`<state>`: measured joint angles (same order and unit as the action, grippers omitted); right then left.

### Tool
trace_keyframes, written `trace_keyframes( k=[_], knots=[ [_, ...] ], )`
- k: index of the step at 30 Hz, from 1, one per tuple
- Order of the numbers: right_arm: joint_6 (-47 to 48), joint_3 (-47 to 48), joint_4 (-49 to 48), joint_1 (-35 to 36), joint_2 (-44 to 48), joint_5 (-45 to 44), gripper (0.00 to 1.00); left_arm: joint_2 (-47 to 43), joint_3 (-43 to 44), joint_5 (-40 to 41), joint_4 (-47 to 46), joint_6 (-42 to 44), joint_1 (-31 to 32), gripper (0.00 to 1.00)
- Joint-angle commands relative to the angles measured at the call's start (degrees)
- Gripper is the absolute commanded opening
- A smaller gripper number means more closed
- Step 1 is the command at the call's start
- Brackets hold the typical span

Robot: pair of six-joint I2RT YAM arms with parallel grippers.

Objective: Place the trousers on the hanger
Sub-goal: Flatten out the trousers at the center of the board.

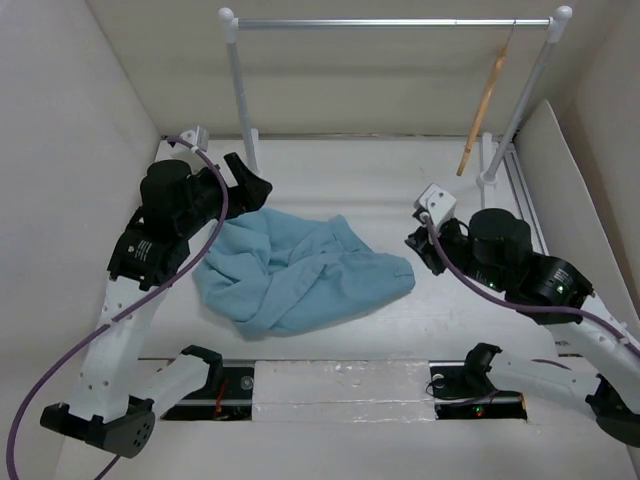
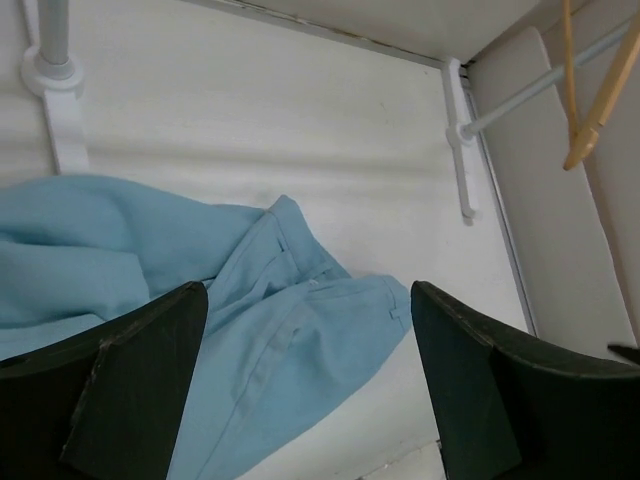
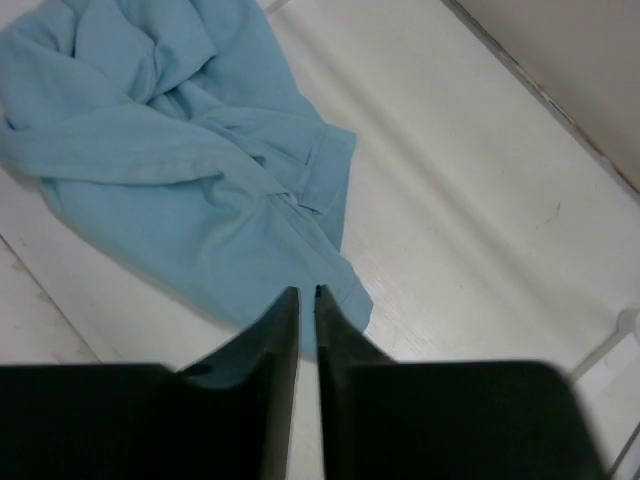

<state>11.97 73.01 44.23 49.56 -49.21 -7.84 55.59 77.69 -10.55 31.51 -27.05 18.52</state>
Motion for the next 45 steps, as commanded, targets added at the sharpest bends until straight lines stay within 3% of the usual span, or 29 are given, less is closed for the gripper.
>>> trace_keyframes(
  k=[1,2,3,6,7,9,10,13,16,23,30,34,35,36,37,40,41,45],
  knots=[
    [-0.89,-2.25,-3.62,-0.17,-2.11,1.59,0.12,0.65,-1.05,7.08,-2.42,-2.39,-0.24,0.78],
    [-0.98,-2.78,-4.06,-0.69,-2.81,2.47,0.01,0.92,-1.40,9.38,-1.63,-3.00,-0.24,0.78],
    [-1.24,-4.09,-5.45,-0.69,-4.47,2.47,0.00,2.40,-2.18,15.06,-1.01,-4.58,-1.03,0.78],
    [-1.07,-5.86,-9.06,-2.62,-6.94,2.47,0.00,5.29,-3.59,18.36,-0.48,-5.64,-4.52,0.77],
    [-1.07,-7.00,-11.86,-4.45,-8.87,3.08,0.15,6.45,-4.64,19.59,-0.13,-6.43,-5.94,0.75],
    [-0.81,-8.41,-15.38,-7.10,-11.07,5.80,0.31,10.04,-5.96,18.73,-0.83,-7.40,-9.71,0.73],
    [-0.46,-9.02,-19.31,-8.50,-12.47,7.29,0.48,11.19,-6.84,15.59,-1.70,-7.75,-14.00,0.75],
    [0.33,-10.35,-26.09,-13.43,-20.20,15.91,0.69,15.32,-10.62,11.27,-7.23,-8.02,-20.87,0.80],
    [1.39,-8.33,-29.63,-15.37,-29.78,20.40,0.79,20.67,-10.99,10.81,-8.04,-7.14,-21.60,0.82],
    [-0.53,-1.56,-38.85,-17.21,-48.07,26.54,0.91,30.09,-11.77,7.03,-11.29,-5.47,-21.60,0.83],
    [-3.53,2.75,-46.42,-19.24,-60.73,31.74,0.93,36.76,-12.56,9.75,-11.64,-2.40,-20.11,0.83],
    [-5.37,2.14,-50.55,-20.56,-64.34,34.20,0.92,39.24,-13.62,12.19,-12.96,-2.39,-20.11,0.76],
    [-6.07,1.96,-51.25,-20.56,-65.39,35.68,0.90,39.59,-13.88,12.22,-13.31,-2.48,-20.11,0.73],
    [-6.43,1.52,-52.13,-20.56,-65.66,36.31,0.79,40.64,-13.88,12.22,-13.40,-2.74,-20.11,0.64],
    [-6.78,1.34,-52.83,-20.56,-65.66,36.57,0.49,41.00,-13.88,12.22,-13.49,-2.83,-20.11,0.45],
    [-6.78,-1.98,-54.07,-19.86,-61.11,35.18,0.06,41.18,-13.00,11.08,-12.53,-3.10,-20.11,0.00],
    [-6.87,-3.22,-54.25,-19.85,-58.74,33.43,0.01,40.65,-12.22,10.81,-12.09,-2.92,-20.11,0.00],
    [-5.56,-8.58,-50.13,-17.40,-39.10,25.26,0.00,31.37,-10.90,8.61,-10.24,-2.92,-20.11,0.00]
  ],
)
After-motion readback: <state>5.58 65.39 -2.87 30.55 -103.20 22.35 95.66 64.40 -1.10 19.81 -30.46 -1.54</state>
